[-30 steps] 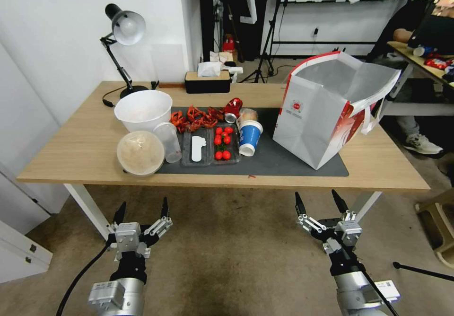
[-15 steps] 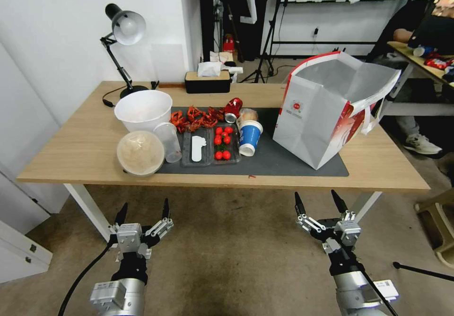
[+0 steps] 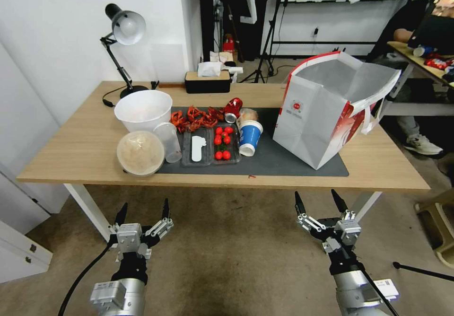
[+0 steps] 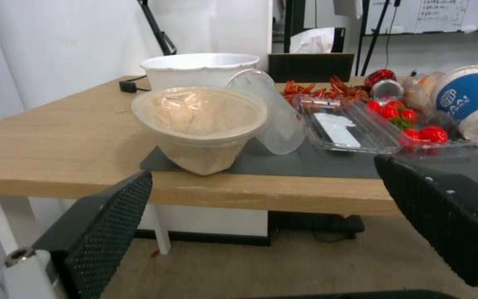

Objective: Pick up the food delivery bag from the floor and place it on the table.

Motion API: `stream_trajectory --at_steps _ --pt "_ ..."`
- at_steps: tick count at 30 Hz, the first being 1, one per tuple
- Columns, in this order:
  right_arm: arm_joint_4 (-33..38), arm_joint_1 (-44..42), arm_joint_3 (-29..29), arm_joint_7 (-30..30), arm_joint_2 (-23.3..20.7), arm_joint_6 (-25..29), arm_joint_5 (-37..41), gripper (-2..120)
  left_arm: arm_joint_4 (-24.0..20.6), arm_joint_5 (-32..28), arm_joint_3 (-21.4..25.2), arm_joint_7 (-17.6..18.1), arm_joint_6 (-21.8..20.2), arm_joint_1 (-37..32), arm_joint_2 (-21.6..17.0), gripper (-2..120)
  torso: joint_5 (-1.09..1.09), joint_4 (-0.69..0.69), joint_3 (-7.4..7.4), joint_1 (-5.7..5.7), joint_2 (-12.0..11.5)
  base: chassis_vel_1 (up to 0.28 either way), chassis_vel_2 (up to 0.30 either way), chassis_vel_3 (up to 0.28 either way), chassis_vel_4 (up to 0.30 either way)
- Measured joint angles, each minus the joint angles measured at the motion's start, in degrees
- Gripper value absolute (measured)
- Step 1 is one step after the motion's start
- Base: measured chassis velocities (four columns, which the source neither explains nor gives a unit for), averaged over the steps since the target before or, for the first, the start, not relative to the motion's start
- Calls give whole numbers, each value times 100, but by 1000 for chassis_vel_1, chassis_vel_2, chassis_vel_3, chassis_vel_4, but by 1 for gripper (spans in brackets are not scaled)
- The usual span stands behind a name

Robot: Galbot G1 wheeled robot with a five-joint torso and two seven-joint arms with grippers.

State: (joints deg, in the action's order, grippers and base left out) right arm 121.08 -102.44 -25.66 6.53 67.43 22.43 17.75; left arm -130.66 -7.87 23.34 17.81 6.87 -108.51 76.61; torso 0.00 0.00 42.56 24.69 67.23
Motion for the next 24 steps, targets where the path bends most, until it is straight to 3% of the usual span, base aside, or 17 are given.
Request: stream_trajectory --at_steps 24 --pt "7 0 0 3 -2 -6 5 100 -7 0 0 0 -2 0 0 100 0 0 0 0 0 0 0 0 0"
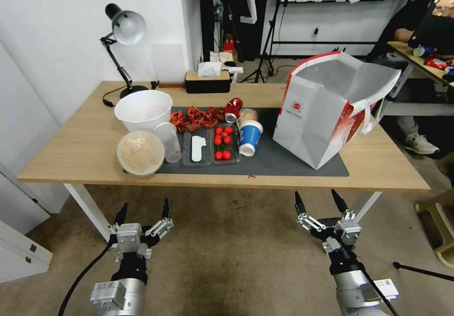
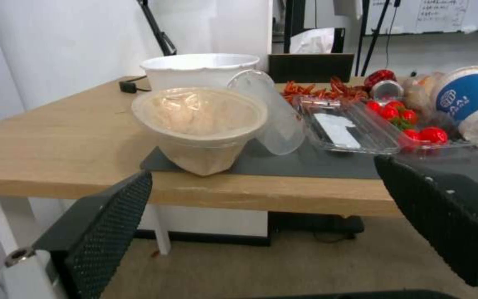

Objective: Pick up the food delivery bag from the floor and place it on the table.

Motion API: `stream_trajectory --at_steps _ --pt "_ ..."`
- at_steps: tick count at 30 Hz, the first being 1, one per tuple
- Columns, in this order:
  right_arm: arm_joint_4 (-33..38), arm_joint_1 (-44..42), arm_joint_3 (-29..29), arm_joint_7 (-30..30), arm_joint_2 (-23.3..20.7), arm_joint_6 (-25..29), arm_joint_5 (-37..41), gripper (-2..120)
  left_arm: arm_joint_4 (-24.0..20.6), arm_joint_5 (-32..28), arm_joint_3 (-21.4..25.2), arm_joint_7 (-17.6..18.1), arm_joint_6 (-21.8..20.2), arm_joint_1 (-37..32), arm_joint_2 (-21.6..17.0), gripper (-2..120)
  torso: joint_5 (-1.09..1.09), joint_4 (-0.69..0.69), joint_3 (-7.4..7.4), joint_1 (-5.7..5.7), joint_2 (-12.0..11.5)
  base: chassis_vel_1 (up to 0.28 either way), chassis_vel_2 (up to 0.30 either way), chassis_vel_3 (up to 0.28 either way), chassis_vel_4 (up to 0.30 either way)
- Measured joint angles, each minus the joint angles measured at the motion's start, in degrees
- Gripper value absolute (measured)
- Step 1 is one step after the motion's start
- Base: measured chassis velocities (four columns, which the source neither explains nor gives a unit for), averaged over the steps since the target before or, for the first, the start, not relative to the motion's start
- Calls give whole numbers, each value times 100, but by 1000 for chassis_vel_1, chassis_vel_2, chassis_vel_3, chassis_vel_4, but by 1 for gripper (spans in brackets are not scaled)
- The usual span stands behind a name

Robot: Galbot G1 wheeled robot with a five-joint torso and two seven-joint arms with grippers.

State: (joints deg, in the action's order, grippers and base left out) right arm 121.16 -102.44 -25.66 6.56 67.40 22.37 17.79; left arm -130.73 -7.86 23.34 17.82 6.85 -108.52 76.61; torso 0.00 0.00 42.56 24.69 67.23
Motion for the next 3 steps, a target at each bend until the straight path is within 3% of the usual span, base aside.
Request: stream_trajectory --at_steps 3 --pt "0 0 0 0 0 0 0 100 0 0 0 0 0 0 0 100 0 0 0 0 0 0 0 0 0"
